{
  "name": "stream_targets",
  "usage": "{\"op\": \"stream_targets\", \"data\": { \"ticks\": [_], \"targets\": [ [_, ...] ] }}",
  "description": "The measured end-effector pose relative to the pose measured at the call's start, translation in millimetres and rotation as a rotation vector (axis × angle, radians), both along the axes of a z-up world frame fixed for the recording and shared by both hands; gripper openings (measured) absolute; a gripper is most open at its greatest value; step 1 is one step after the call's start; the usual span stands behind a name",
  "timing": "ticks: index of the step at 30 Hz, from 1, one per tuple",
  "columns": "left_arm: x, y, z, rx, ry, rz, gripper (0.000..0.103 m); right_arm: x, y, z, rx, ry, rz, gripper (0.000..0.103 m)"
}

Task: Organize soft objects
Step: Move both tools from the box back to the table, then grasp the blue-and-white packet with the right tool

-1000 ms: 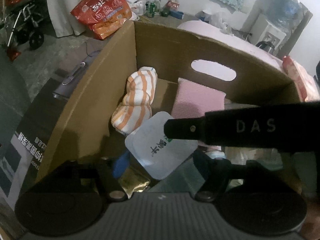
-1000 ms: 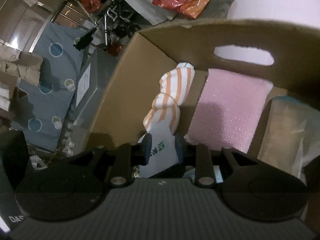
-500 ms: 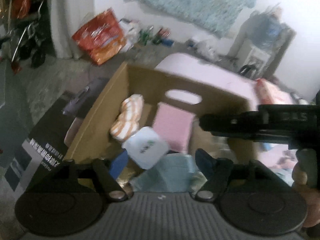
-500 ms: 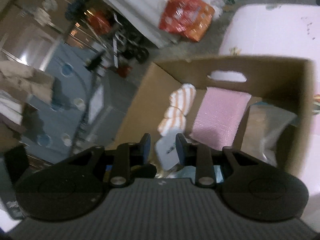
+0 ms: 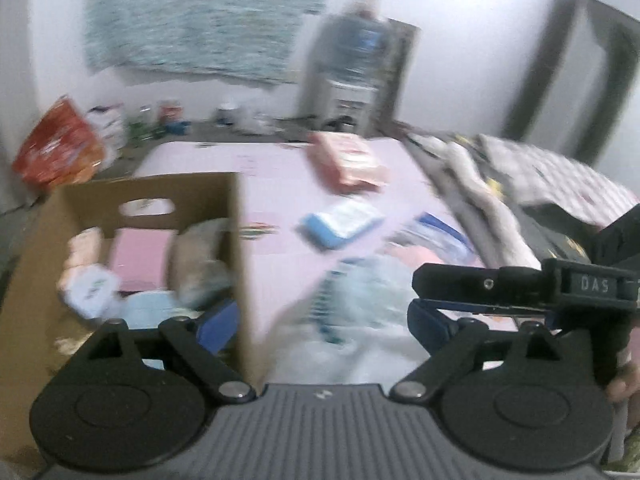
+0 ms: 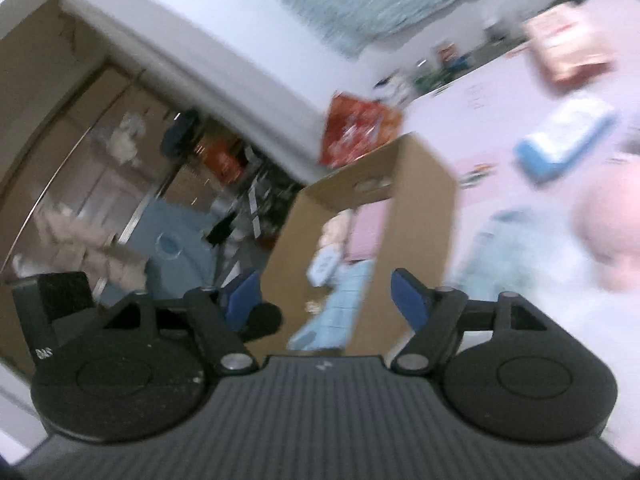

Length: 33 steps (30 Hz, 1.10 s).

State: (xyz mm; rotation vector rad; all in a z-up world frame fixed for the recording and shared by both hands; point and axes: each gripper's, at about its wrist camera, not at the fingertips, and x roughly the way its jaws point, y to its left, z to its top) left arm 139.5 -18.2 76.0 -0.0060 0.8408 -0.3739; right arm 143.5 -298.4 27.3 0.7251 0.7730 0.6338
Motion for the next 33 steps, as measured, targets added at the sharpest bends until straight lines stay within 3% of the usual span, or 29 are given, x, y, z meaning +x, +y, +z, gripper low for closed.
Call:
{"op": "stream_targets", "data": {
  "ticks": [5,10,19,28,33],
  "targets": [
    [-9,-53,-12,0.030,0.007,-0.097,0.093,-47,-54,-15,-0.008,-0.012,-0.139,0.080],
    [-7,-91,-22,0.086,0.010,-0.131,0.093,-71,-87,-26,0.027,-0.020,-0.204,0.080],
    [3,-129,-32,0.162,0.012,-0.151,0.093,-72,-114,-29,-0.005,-0.034,-0.260,0.081],
    [21,-161,-35,0.156,0.022,-0.188,0.093,-66,-143,-18,-0.078,-0.076,-0.316,0.082],
    [39,-183,-41,0.123,0.021,-0.206,0.092,-37,-168,-19,-0.175,-0.077,-0.353,0.083]
  ]
}}
